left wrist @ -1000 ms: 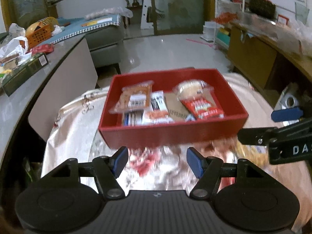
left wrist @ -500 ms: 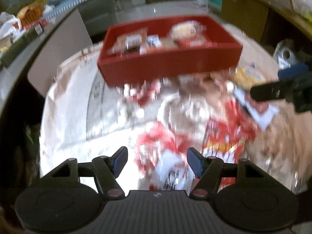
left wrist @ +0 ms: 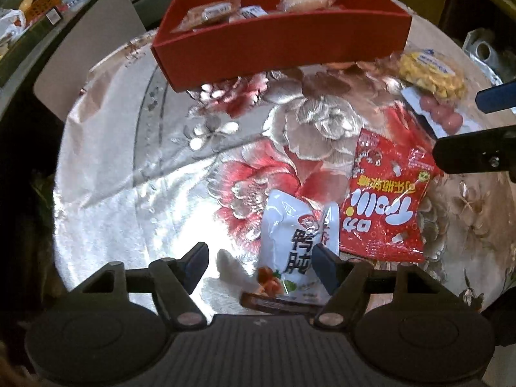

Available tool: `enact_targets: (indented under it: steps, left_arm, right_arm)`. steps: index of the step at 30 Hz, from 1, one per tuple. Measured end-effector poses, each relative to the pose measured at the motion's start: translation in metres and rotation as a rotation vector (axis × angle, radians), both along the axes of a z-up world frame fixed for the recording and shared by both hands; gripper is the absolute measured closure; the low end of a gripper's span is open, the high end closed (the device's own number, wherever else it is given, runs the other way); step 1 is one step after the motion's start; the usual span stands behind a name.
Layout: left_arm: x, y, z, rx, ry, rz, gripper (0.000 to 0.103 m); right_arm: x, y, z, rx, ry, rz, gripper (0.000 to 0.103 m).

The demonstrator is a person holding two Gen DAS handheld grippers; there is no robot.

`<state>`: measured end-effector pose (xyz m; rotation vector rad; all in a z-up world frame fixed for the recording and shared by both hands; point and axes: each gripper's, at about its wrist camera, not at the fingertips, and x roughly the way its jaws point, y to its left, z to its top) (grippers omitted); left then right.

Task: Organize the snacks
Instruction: 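Grasp the white duck-neck bag with the left gripper while the right grasps the red Trolli bag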

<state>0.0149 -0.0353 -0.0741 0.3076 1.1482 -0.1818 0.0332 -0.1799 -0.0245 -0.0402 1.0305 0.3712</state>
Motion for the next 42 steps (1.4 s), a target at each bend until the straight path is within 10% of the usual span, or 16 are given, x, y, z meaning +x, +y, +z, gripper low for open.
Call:
enact_targets:
  steps: [8, 13, 21, 42]
  left_arm:
    - [0.004, 0.003, -0.008, -0.037, 0.028, 0.008, 0.037]
    - [0.002, 0.001, -0.006, -0.092, 0.05, -0.012, 0.064]
    - [0.001, 0.009, 0.0, -0.17, 0.138, 0.016, 0.075]
    - [0.003, 0.002, 0.0, -0.101, 0.093, 0.023, 0.066]
  right_arm:
    - [0.0, 0.0, -0.002, -0.007, 0.005, -0.005, 0.002]
    - [0.001, 0.002, -0.005, -0.017, 0.013, 0.0, 0.002]
    - [0.0, 0.003, -0.014, -0.037, 0.049, 0.002, 0.001]
    - [0.019, 0.049, -0.06, -0.052, 0.16, -0.024, 0.0]
